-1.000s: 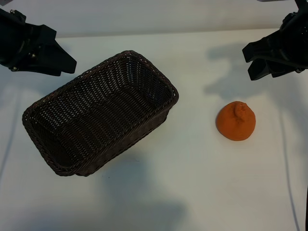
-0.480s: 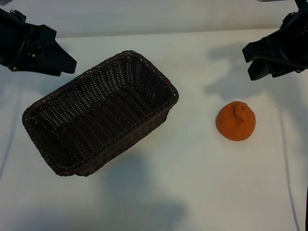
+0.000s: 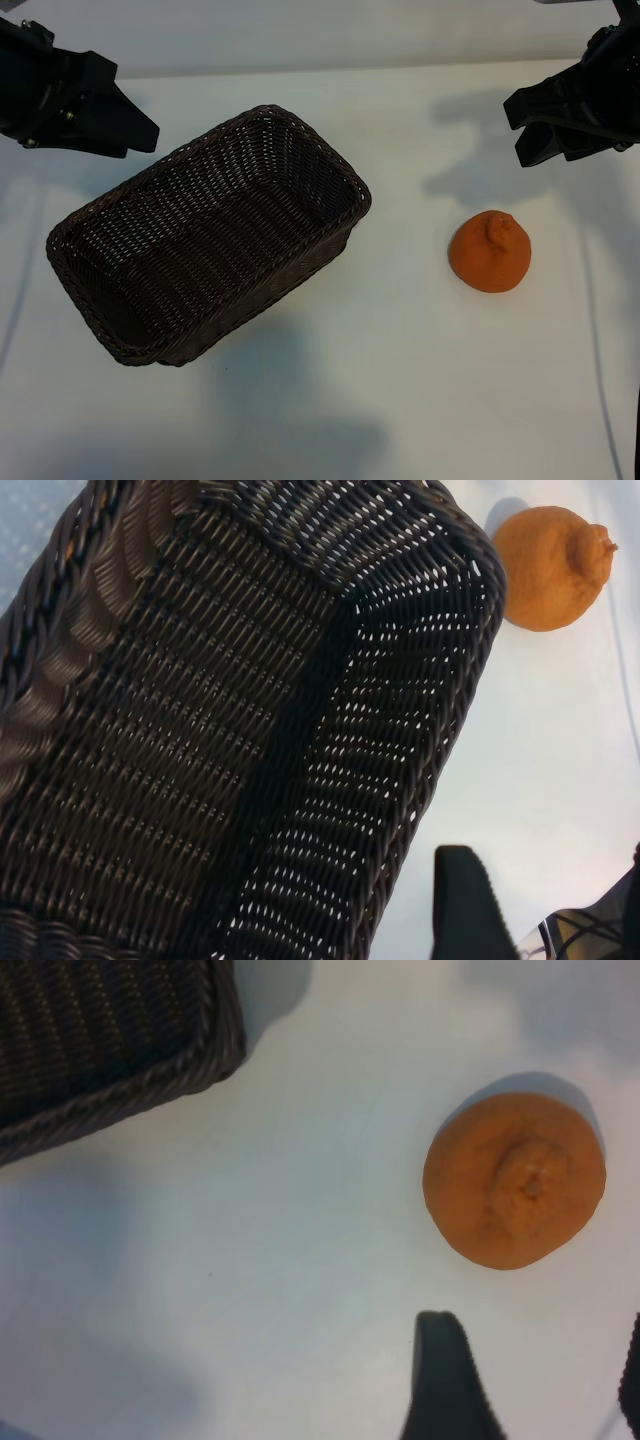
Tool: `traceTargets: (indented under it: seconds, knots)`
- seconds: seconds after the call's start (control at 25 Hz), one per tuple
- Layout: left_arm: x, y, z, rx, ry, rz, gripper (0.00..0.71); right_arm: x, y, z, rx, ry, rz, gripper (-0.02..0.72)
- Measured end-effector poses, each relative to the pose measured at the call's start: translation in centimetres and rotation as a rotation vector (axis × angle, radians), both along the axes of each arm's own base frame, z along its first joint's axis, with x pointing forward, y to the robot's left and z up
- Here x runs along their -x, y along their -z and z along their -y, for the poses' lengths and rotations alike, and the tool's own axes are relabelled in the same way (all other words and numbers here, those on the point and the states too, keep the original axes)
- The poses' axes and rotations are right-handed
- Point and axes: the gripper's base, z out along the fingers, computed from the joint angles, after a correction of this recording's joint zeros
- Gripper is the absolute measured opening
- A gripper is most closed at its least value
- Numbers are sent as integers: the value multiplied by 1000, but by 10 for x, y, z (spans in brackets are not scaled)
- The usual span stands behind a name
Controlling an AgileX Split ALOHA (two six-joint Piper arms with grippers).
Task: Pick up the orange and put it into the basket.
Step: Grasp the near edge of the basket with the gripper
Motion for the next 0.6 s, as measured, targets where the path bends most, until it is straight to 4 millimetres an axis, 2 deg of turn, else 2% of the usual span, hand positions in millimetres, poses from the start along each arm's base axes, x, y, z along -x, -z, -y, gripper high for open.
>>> traceTargets:
  seconds: [0.4,0.6]
  knots:
    - [2,2,-7,-76,-48,-31,422,0,0,0,0,0,0,422]
    - [20,-18,-13,-145,-97,26,422,0,0,0,0,0,0,422]
